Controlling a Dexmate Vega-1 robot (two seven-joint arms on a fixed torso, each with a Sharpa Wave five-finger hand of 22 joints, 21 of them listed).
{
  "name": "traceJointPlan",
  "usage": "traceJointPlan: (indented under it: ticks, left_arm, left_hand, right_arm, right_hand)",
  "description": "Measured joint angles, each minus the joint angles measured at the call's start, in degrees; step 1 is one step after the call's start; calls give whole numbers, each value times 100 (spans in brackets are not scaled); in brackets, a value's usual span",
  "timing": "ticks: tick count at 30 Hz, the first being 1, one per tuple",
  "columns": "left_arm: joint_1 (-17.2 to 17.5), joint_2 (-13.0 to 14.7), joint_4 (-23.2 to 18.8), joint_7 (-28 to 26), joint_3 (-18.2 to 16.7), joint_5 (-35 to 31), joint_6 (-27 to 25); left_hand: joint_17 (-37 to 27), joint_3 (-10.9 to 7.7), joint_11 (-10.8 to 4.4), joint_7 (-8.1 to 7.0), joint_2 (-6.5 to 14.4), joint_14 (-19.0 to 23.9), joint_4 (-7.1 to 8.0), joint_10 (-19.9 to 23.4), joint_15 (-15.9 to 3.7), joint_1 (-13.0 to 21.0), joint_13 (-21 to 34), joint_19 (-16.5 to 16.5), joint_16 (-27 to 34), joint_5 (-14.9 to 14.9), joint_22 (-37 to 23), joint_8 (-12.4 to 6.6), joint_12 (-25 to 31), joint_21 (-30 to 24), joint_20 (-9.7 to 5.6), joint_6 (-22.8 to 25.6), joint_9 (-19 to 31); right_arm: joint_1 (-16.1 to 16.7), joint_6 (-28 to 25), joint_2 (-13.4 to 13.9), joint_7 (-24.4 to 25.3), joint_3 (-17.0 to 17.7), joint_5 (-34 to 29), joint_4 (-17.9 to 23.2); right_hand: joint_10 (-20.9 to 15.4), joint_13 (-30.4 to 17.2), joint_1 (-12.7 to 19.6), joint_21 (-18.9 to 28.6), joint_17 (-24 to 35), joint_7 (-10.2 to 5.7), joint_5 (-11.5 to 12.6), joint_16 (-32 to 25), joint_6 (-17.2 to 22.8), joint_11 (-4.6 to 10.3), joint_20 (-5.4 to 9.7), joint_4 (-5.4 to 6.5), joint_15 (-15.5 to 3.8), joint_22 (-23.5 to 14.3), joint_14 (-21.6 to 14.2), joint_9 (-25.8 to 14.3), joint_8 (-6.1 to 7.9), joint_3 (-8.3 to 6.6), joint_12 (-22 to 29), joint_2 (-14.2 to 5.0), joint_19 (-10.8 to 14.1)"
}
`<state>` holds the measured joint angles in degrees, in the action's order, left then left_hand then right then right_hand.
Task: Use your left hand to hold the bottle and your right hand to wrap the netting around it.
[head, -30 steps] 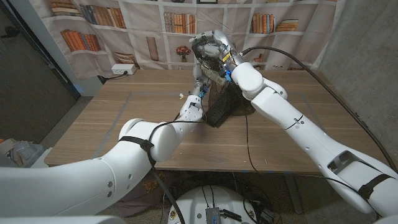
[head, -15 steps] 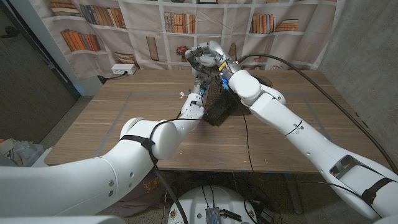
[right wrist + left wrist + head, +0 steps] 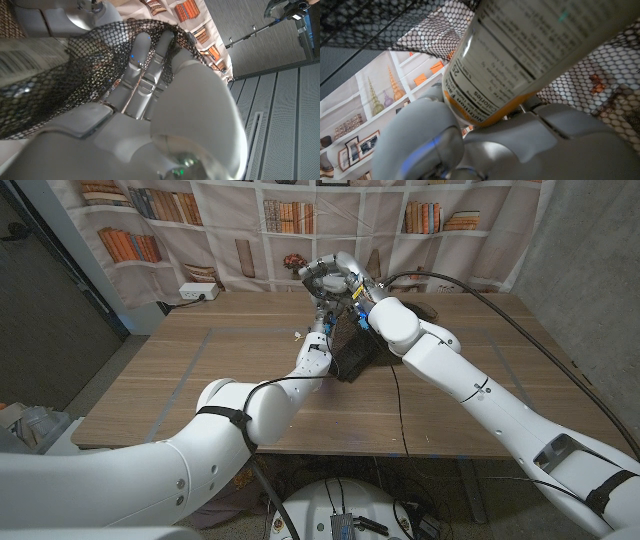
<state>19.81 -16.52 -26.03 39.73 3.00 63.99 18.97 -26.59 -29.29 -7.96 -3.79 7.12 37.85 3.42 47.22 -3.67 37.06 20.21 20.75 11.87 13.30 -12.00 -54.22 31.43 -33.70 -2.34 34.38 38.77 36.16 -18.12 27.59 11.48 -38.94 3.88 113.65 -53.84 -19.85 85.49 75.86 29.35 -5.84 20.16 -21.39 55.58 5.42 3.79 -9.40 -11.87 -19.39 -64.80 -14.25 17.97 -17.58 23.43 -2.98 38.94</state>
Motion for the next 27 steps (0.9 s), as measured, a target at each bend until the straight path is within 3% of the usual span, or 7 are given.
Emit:
traceJointPlan:
  ticks: [10, 27]
  left_arm:
    - [23, -42, -23, -17, -129, 329, -385]
    - [140, -36, -230, -129, -190, 558, -575]
  left_hand:
    - [0, 0, 0, 1, 0, 0, 0, 0, 0, 0, 0, 0, 0, 0, 0, 0, 0, 0, 0, -1, 0]
    - [0, 0, 0, 2, 0, 0, 0, 0, 0, 0, 0, 0, 0, 0, 0, 0, 0, 0, 0, -2, 0]
  right_arm:
    - [23, -81, 8, 12, -41, -20, 42]
    - [88, -147, 21, -92, -172, -21, 81]
  right_hand:
    - [0, 0, 0, 23, 0, 21, -4, 0, 21, 0, 0, 0, 1, 27, -1, 0, 0, 1, 0, 0, 0]
    - [0, 5, -5, 21, 28, 21, -5, 22, 21, 0, 0, 1, -11, 53, 10, -27, 0, 3, 0, 5, 1]
